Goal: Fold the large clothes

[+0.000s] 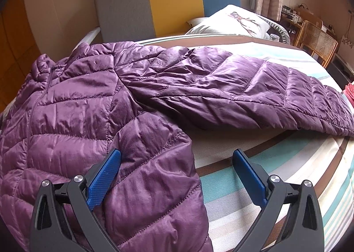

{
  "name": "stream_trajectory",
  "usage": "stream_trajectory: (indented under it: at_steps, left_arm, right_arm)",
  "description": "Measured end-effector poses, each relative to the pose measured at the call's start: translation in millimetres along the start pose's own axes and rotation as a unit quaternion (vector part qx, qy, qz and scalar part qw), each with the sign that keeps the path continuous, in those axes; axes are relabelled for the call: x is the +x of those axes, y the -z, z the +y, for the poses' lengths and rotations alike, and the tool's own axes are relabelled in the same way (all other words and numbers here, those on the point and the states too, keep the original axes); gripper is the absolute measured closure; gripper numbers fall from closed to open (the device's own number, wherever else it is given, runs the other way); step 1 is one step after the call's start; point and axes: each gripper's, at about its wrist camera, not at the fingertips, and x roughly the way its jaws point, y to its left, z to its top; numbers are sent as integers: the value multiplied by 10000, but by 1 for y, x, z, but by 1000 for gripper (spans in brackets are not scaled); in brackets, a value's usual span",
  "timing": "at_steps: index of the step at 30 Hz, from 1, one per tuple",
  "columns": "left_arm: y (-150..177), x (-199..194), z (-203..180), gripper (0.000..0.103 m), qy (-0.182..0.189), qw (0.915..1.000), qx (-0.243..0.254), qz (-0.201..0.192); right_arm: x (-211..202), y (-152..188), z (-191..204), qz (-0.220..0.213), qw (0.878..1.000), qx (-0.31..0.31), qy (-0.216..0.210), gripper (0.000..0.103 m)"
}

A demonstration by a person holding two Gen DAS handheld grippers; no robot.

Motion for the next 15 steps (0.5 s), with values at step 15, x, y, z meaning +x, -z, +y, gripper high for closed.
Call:
stream_trajectory:
  at_steps: [15]
  left_arm:
    - [-41, 43, -134, 2, -1894, 9558, 2248, 63]
  right_arm:
    - [3, 0, -1, 28, 10000, 9, -17, 3]
